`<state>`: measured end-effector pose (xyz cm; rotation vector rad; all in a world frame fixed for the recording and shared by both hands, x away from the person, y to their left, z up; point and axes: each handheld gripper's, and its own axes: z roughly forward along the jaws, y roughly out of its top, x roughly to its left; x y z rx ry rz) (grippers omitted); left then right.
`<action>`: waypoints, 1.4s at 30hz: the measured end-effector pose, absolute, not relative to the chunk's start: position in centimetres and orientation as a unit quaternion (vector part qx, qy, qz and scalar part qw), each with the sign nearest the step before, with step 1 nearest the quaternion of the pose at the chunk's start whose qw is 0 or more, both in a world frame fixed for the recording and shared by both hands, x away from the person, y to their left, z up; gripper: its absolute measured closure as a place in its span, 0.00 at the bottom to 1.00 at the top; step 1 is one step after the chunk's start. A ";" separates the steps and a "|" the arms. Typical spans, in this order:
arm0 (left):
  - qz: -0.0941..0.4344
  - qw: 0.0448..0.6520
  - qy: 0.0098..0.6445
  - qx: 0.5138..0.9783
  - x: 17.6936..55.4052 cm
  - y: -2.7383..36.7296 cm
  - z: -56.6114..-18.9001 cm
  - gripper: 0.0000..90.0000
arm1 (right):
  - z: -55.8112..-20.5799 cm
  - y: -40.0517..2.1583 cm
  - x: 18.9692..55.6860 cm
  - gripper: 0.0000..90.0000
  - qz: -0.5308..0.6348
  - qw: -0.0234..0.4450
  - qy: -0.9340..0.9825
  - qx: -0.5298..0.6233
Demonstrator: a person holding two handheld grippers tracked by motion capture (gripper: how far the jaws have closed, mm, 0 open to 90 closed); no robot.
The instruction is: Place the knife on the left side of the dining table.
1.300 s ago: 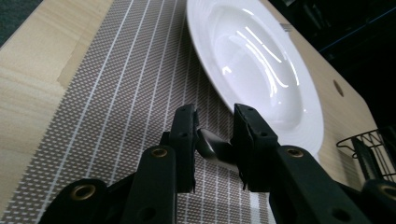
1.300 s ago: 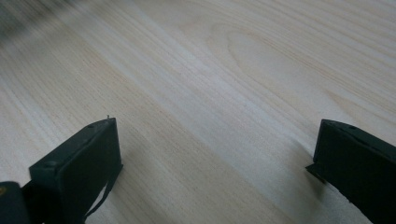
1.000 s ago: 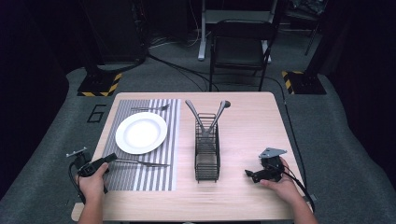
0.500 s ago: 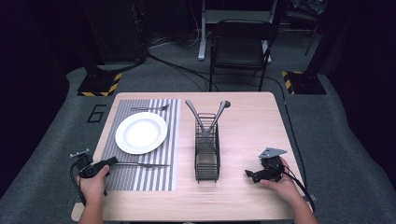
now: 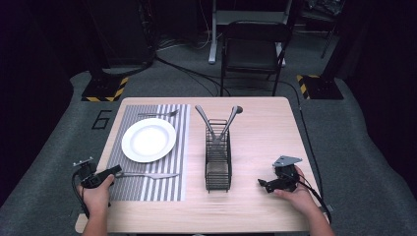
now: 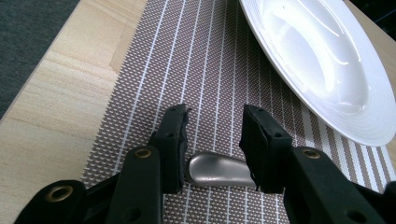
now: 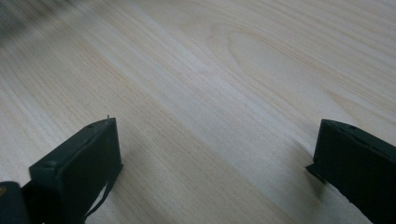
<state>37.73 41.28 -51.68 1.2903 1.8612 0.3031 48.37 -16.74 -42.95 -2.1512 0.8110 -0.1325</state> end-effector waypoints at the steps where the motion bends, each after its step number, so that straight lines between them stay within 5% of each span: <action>1: 0.122 0.416 0.741 0.513 37.7 41.2 -51.5 0.67 | -43.0 -16.7 48.4 0.00 -0.053 0.407 0.322 -0.853; 28: 0.144 0.409 0.544 0.718 37.9 30.8 -48.6 0.59 | -43.0 -16.7 48.4 0.00 -0.053 0.407 0.322 -0.853; 42: 0.131 0.404 0.459 0.781 37.7 26.5 -49.3 0.57 | -43.0 -16.7 48.4 0.00 -0.053 0.407 0.322 -0.853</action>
